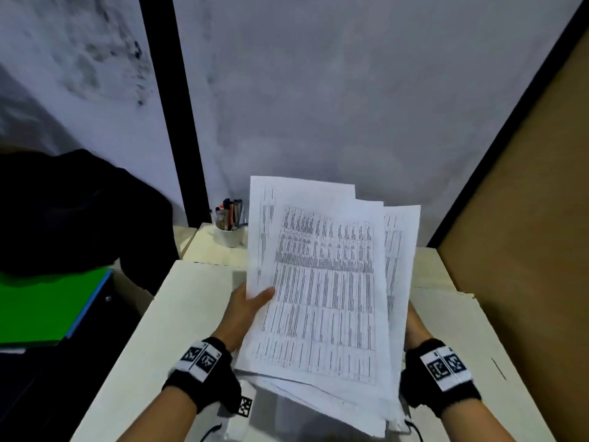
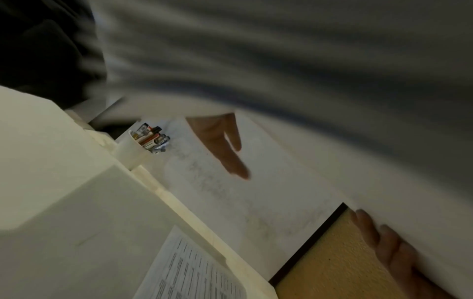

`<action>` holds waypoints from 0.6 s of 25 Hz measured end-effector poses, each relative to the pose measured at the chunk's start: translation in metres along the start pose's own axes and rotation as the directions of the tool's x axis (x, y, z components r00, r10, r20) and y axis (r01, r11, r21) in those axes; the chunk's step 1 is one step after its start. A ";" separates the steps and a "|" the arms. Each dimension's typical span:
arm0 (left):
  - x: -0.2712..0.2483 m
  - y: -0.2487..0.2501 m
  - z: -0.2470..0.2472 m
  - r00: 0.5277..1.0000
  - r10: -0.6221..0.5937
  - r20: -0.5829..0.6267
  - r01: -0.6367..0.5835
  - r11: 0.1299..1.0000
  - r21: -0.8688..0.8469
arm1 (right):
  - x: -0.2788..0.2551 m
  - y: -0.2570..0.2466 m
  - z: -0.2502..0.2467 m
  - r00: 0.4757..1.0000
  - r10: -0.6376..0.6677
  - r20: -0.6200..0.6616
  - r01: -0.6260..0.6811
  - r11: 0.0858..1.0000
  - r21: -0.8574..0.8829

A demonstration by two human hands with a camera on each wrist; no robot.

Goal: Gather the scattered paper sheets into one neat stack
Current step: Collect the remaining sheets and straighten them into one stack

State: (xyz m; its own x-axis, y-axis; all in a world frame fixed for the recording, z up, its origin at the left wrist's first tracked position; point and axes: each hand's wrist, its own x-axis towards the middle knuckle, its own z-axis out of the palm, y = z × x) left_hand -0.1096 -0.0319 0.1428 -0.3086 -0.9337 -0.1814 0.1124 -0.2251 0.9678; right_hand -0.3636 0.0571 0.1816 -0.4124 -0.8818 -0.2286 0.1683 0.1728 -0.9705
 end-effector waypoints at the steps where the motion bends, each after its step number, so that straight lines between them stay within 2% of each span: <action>1: 0.001 -0.004 -0.002 0.997 -0.059 0.051 0.060 0.998 -0.013 | 0.001 -0.001 0.002 1.000 0.022 -0.003 -0.021 0.998 0.066; 3: -0.001 -0.016 -0.007 0.992 -0.093 0.086 0.092 0.996 0.014 | 0.010 0.001 0.001 0.997 0.071 0.012 -0.072 0.985 0.160; 5: -0.004 -0.017 -0.007 0.999 -0.038 0.024 0.037 0.997 0.068 | 0.018 0.007 -0.008 0.989 0.098 0.112 -0.124 0.959 0.255; 7: -0.006 -0.010 -0.004 0.998 0.054 -0.016 -0.052 0.993 0.110 | 0.021 0.011 -0.011 0.982 0.129 0.138 -0.164 0.942 0.291; 9: -0.008 -0.001 -0.002 0.992 0.125 0.001 -0.124 0.984 0.131 | 0.024 0.019 -0.007 0.991 0.065 0.120 -0.089 0.974 0.209; 10: -0.008 0.002 -0.002 0.990 0.143 0.014 -0.143 0.982 0.121 | 0.026 0.020 -0.003 0.999 0.000 0.054 -0.006 0.994 0.113; 12: -0.005 0.008 -0.003 0.989 0.144 0.022 -0.145 0.985 0.098 | 0.023 0.017 0.006 0.996 -0.080 -0.045 0.080 0.997 -0.005; 15: -0.001 0.009 -0.001 0.996 0.086 0.001 -0.086 0.993 0.086 | 0.018 0.019 0.015 0.990 -0.139 -0.009 0.139 0.990 -0.001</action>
State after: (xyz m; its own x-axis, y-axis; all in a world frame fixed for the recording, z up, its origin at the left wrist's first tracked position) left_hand -0.1070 -0.0338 0.1518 -0.2988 -0.9493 -0.0972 0.0566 -0.1194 0.9912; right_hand -0.3539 0.0380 0.1603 -0.4403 -0.8931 -0.0919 0.1086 0.0486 -0.9929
